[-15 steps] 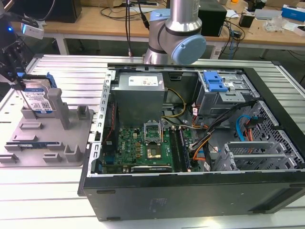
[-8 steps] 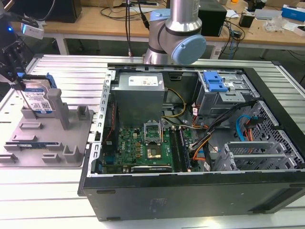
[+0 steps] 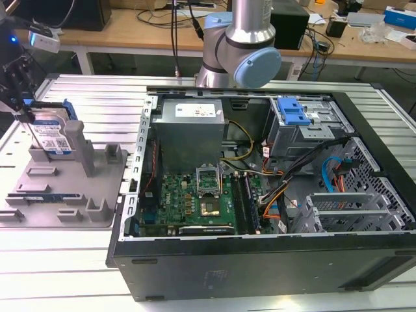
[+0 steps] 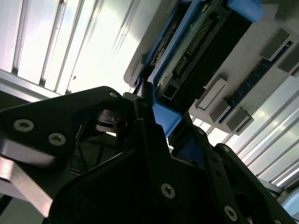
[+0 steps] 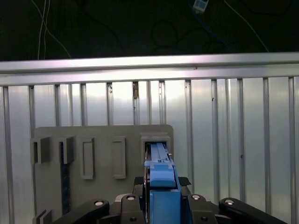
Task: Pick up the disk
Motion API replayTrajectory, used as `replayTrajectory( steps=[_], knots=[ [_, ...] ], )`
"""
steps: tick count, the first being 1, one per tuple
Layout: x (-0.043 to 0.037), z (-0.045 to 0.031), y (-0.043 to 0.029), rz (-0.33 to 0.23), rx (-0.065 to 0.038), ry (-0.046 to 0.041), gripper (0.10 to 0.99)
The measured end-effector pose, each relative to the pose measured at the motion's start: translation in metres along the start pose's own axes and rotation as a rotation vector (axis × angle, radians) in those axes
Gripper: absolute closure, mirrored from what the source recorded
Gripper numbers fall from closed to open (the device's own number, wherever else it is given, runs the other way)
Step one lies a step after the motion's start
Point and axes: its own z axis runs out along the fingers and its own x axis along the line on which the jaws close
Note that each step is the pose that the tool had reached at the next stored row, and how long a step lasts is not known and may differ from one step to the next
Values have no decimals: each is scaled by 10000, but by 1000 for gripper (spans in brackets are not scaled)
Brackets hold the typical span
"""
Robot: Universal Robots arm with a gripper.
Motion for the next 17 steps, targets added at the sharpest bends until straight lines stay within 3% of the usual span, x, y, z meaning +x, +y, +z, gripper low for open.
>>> replayTrajectory(
  steps=[4,7,17],
  knots=[
    [1,-46,0,-16,2,48,718],
    [2,-153,1,-23,4,88,718],
    [10,-680,3,-31,3,92,718]
  ],
)
